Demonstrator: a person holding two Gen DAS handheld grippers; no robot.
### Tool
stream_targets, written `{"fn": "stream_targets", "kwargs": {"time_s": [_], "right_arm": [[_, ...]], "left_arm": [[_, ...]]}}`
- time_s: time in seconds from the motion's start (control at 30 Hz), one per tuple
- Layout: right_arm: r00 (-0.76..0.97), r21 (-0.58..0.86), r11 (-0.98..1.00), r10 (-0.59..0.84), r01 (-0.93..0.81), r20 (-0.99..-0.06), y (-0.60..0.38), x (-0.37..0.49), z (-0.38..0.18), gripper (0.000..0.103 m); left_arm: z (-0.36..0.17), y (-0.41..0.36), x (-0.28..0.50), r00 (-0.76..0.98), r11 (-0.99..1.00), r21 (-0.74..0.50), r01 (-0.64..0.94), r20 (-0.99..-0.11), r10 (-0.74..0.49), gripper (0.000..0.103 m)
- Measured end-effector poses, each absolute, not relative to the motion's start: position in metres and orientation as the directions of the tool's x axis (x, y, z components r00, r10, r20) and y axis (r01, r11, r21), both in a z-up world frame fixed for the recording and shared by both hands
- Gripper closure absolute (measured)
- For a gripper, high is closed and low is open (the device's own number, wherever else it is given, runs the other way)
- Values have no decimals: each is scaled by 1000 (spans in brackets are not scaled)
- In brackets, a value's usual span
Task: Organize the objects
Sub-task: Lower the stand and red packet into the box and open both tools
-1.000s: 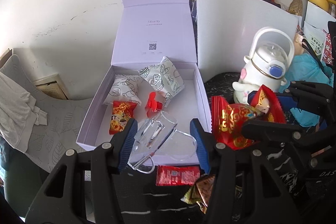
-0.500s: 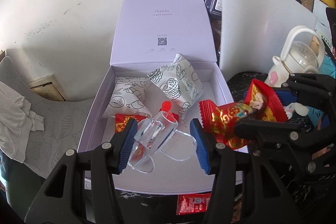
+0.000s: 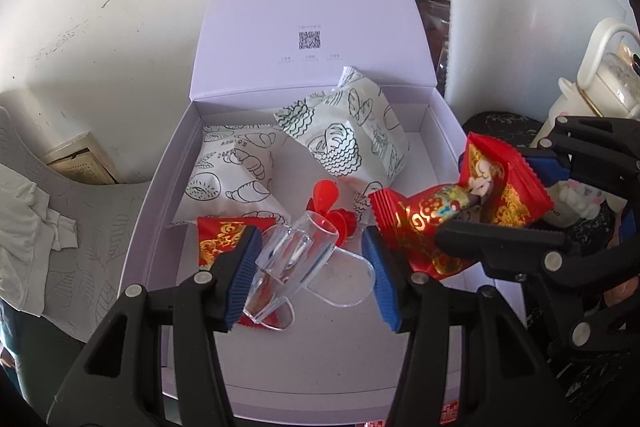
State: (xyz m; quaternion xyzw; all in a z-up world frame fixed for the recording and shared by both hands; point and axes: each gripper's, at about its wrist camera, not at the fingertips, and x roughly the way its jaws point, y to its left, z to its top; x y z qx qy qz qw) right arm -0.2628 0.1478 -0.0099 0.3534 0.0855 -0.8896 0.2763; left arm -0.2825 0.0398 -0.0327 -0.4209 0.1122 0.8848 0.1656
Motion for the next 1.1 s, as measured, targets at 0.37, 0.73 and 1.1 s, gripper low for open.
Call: {"fn": "stream_targets", "kwargs": {"time_s": [0.37,0.73,1.1], "right_arm": [[-586,-11,-825,-391,565,-710,132,-274,-23,65],[-551,20,-839,-376,544,-745,133,-285,-35,65],[-602,-23,-848,-357,530,-714,135,-269,-16,64]], "left_arm": [[-51,38,-291,-533,-924,29,-382,-823,195,52],[-57,33,-290,-516,-935,17,-353,-837,180,52],[-33,30,-273,-549,-946,52,-320,-824,140,52]]}}
